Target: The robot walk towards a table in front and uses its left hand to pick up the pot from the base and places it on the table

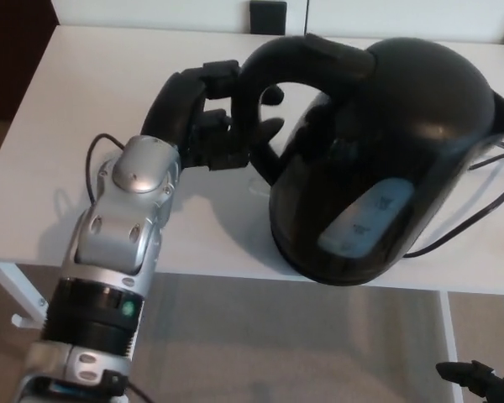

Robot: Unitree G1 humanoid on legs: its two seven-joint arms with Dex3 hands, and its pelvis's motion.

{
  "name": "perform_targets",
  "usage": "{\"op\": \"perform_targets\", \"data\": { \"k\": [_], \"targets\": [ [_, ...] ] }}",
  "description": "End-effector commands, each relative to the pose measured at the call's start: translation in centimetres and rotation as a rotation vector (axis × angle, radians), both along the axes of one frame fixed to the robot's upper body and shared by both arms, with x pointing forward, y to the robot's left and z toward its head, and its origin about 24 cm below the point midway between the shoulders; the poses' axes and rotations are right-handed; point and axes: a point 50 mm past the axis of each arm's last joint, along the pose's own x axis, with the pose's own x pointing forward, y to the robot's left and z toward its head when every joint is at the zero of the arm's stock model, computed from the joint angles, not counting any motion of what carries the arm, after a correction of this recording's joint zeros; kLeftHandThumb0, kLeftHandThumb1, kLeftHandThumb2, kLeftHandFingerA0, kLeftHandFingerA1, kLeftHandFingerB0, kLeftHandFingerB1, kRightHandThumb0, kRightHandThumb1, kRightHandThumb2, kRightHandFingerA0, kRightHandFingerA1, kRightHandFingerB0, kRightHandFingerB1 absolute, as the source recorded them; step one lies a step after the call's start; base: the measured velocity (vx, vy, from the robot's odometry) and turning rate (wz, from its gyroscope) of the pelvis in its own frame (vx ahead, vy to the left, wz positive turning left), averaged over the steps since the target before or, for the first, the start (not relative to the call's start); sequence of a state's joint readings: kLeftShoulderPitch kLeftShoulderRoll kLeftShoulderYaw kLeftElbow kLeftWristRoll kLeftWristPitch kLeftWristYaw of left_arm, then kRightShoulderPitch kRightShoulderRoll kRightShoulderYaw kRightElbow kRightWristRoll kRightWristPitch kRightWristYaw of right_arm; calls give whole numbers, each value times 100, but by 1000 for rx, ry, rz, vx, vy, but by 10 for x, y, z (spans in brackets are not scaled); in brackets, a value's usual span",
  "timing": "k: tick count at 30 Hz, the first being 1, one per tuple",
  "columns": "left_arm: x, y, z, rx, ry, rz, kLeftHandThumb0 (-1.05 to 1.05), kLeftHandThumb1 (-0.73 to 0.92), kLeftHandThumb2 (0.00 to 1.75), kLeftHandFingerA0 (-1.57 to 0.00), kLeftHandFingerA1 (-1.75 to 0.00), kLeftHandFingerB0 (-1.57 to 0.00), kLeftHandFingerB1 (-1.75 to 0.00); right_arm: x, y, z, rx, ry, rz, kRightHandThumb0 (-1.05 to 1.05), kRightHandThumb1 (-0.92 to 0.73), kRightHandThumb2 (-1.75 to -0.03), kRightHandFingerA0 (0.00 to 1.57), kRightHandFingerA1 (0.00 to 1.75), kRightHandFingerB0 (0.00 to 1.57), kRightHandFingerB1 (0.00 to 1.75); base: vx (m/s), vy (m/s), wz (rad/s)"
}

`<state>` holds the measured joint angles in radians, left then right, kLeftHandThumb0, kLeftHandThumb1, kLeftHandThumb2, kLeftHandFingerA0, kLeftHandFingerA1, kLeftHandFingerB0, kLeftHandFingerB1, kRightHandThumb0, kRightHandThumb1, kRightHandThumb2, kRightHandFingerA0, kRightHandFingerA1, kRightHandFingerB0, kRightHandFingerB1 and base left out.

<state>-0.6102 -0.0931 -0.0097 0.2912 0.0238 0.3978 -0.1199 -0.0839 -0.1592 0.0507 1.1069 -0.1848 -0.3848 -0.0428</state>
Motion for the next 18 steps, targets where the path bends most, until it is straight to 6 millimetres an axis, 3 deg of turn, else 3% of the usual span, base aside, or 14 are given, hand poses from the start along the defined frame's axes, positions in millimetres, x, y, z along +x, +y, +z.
{"op": "perform_targets", "data": {
  "k": [1, 6, 9, 13, 14, 18],
  "targets": [
    [1, -6, 15, -435, 90, -13, -27, 79, 68, -92, -151, -79, -97, -3, -6, 0, 3, 8, -15, -32, -78, -62, 52, 59, 41, 45, 0, 0, 0],
    [3, 1, 21, -540, 112, 17, -24, 80, 63, -100, -144, -80, -93, -3, -6, 0, 6, 17, -13, -32, -79, -63, 52, 58, 41, 44, 0, 0, 0],
    [7, 8, 29, -574, 112, -5, -23, 78, 66, -102, -148, -76, -100, -1, -6, 0, 3, 9, -6, -33, -80, -63, 53, 60, 41, 45, 0, 0, 0],
    [10, 10, 33, -601, 111, 3, -23, 75, 68, -104, -142, -84, -95, -1, -6, 1, -2, 9, 0, -35, -81, -63, 54, 59, 40, 45, 0, 0, 0],
    [10, 10, 34, -611, 112, 7, -22, 74, 69, -103, -142, -85, -93, -1, -6, 1, 2, 8, -2, -36, -61, -96, 52, 68, 30, 54, 0, 0, 0],
    [10, 11, 40, -651, 111, 21, -20, 74, 69, -102, -142, -87, -90, -1, -5, 1, 5, 6, -1, -35, -62, -97, 52, 68, 29, 54, 0, 0, 0]
  ]
}}
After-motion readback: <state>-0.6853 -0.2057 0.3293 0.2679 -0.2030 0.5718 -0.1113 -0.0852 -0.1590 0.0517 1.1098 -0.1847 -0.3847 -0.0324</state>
